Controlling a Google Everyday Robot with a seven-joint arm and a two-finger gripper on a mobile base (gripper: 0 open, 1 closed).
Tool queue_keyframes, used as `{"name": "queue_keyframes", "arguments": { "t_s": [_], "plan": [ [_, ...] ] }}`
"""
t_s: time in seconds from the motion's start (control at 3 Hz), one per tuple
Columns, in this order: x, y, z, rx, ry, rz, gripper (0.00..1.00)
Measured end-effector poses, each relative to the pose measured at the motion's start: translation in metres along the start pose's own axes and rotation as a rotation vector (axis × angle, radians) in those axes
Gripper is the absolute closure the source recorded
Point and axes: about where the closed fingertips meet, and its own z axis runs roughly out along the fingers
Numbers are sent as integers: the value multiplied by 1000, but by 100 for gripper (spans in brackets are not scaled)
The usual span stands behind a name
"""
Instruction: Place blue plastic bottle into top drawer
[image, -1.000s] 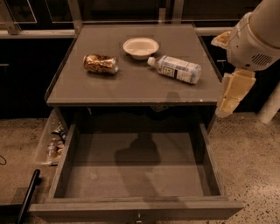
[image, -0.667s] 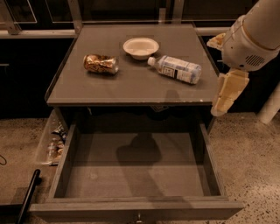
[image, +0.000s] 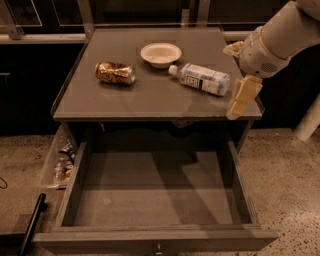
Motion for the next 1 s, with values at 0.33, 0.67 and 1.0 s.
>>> {"name": "queue_keyframes", "arguments": {
  "t_s": [0.33, 0.67, 1.0],
  "plan": [
    [0, 0, 0, 0, 0, 0, 0],
    [1, -4, 5, 13, -14, 10, 0],
    [1, -16, 17, 42, -48, 27, 0]
  ]
}}
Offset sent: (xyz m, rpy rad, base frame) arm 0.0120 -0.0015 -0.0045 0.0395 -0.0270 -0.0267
